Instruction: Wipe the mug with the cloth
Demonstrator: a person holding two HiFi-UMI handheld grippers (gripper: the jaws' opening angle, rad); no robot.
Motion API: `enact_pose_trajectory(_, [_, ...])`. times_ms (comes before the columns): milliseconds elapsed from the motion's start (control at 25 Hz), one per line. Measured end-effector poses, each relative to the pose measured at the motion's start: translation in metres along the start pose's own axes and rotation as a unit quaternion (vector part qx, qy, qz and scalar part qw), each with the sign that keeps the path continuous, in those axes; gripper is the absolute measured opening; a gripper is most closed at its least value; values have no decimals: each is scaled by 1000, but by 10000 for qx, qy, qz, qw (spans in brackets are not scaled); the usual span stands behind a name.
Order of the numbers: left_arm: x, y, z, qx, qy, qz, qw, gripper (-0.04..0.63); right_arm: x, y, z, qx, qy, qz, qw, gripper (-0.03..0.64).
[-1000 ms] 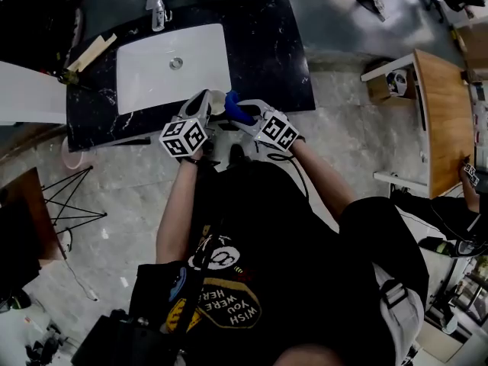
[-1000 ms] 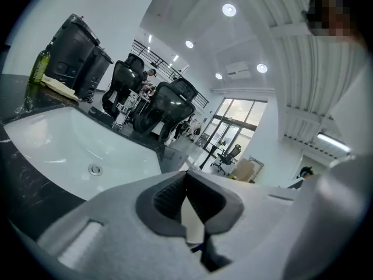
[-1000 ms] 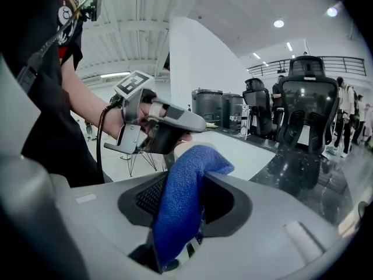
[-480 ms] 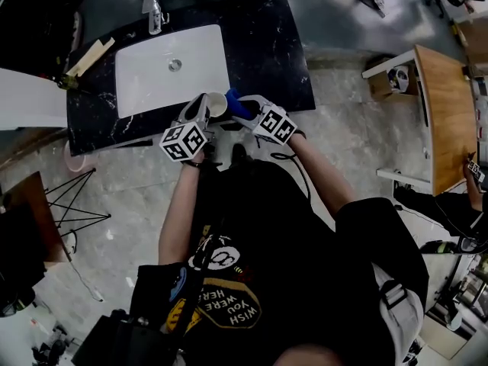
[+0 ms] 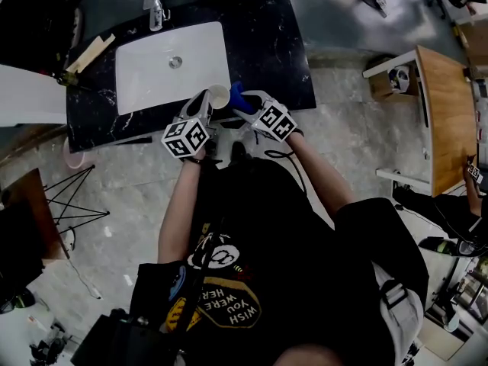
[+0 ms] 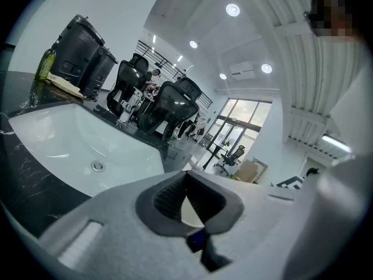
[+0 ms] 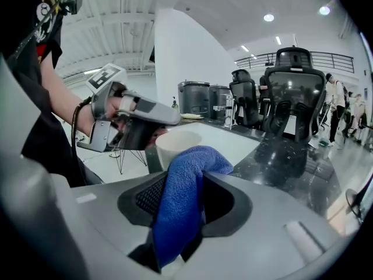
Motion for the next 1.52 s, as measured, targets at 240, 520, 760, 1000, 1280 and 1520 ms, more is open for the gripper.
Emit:
enact_pose_trajectory(240, [6, 3, 3, -34, 62, -41, 10000, 5, -8, -2, 1, -111, -1, -231, 9997, 160])
enact_pose_trajectory(520, [6, 0, 0, 50, 1, 1, 10000, 5, -35, -4, -5, 212, -94, 54, 9997, 163])
enact_pose_trajectory(760, [-2, -6, -10, 192, -152, -72, 9997, 5, 51, -2, -19, 395, 961, 891, 9906, 160])
enact_pose_trajectory(1000, [-1, -2, -20, 204, -223, -71, 9995, 5, 84, -8, -12, 498, 1269, 1322, 9818, 282])
enact_pose_trajectory(1280, [14, -15, -48, 372, -264, 155, 9988, 5, 40, -4, -60, 923, 1930, 1356, 9674, 65])
enact_pose_trajectory(1520, [34, -5, -75, -91, -335, 1261, 9914, 5, -19, -15, -61, 808, 2069, 1575, 9622, 2])
Point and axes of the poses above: the fingertips, and each gripper's own axes: z forward along the fingers, x to its right, y out of its underside, the point moved 3 cm from there along -z, backward along the fingers, and after that the axes turned 3 degrees about -z, right-handed, at the moved point
